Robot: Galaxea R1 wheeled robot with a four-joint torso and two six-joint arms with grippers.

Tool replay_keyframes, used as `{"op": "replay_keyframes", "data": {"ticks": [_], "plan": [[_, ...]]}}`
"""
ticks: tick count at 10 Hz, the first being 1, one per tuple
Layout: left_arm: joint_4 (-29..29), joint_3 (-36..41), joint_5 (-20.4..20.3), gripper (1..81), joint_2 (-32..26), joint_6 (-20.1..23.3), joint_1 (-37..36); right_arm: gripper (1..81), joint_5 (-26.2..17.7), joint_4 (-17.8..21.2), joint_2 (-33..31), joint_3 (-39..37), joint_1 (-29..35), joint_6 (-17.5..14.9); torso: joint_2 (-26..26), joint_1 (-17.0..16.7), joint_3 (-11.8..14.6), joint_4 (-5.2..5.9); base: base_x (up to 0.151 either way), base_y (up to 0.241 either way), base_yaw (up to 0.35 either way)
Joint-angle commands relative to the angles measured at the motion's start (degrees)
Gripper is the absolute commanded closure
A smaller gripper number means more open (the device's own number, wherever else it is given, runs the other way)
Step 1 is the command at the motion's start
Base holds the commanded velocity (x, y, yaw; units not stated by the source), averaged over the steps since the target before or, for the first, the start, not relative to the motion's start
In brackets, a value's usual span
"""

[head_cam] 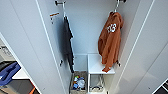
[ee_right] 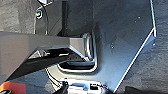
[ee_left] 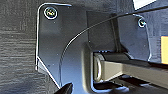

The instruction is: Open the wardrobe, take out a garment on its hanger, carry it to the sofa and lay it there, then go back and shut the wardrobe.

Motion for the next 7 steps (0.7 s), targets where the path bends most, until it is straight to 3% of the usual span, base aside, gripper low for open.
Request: {"op": "replay_keyframes", "data": {"ticks": [1,4,7], "plan": [[0.9,-6.6,3.7,1.0,4.6,0.3,-0.1,1.0,-4.4,-0.7,1.3,-1.6,0.7,-2.1,0.0,0.0,0.0,0.0,0.0,0.0,0.0],[0.8,-7.6,3.5,1.0,5.5,0.2,0.0,1.0,-9.8,-0.4,3.1,-3.2,1.6,-2.4,0.0,0.0,0.0,0.0,0.0,0.0,0.0],[0.7,-7.6,3.4,1.0,5.8,0.1,0.0,1.0,-9.9,-0.4,3.2,-3.3,2.2,-2.5,0.0,0.0,0.0,0.0,0.0,0.0,0.0]]}}
